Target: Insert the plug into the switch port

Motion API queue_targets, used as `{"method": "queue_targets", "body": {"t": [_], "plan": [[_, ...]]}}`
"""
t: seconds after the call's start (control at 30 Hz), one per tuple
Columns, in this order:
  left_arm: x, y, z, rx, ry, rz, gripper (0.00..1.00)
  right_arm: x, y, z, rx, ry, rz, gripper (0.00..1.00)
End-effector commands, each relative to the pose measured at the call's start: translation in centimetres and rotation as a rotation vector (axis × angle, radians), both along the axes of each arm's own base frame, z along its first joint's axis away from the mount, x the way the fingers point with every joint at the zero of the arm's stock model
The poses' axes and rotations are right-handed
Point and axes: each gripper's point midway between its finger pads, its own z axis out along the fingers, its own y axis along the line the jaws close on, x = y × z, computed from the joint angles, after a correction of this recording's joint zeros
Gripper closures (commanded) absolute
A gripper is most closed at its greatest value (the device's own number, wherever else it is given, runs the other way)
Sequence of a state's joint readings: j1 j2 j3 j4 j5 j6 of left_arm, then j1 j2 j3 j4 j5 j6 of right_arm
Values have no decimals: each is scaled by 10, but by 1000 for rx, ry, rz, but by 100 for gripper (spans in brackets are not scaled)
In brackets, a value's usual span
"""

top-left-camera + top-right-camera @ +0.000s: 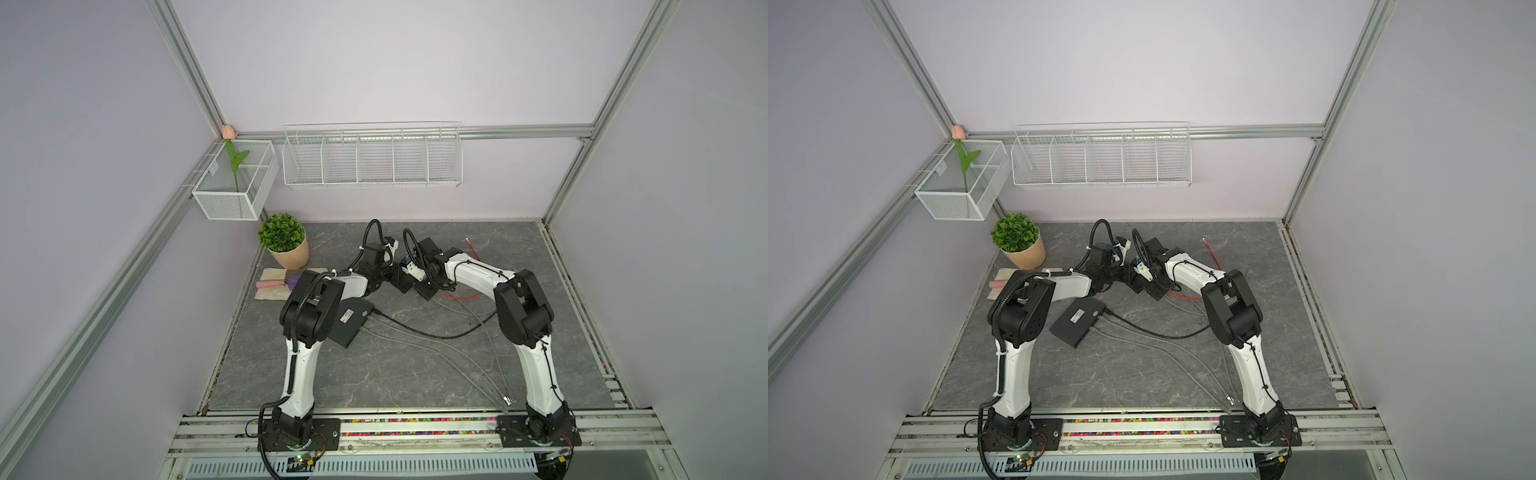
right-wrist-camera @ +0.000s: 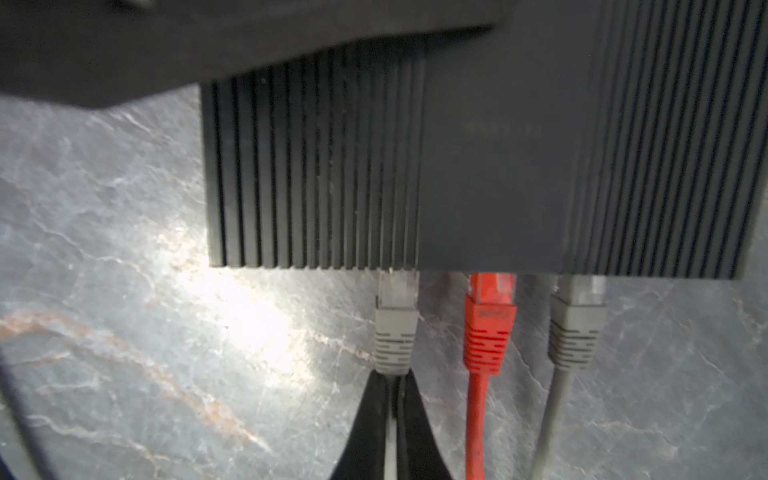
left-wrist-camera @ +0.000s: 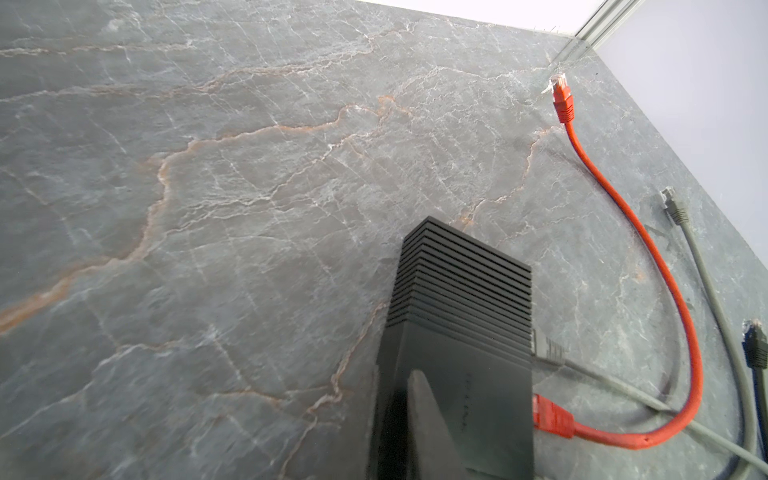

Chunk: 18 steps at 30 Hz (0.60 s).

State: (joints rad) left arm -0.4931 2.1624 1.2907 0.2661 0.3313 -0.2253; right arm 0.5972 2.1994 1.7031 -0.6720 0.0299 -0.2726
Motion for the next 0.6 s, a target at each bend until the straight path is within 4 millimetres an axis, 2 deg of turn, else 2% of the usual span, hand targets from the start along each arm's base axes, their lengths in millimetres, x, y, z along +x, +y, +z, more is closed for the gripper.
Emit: {"method": "queue_targets", "body": {"t": [0.0,0.2,0.4,0.57], "plan": [[-122,-58,-72,28,323,-303,85,50,72,81,313,-284,67,93],[-114,-53,-62,6,310,-284,86,48,70,75,283,-252,66,93],[-89,-34,-48,-24,284,-209,87,35,50,63,200,-228,51,93],[-78,-25,-39,-33,261,-173,88,25,38,51,146,-204,40,93]]}}
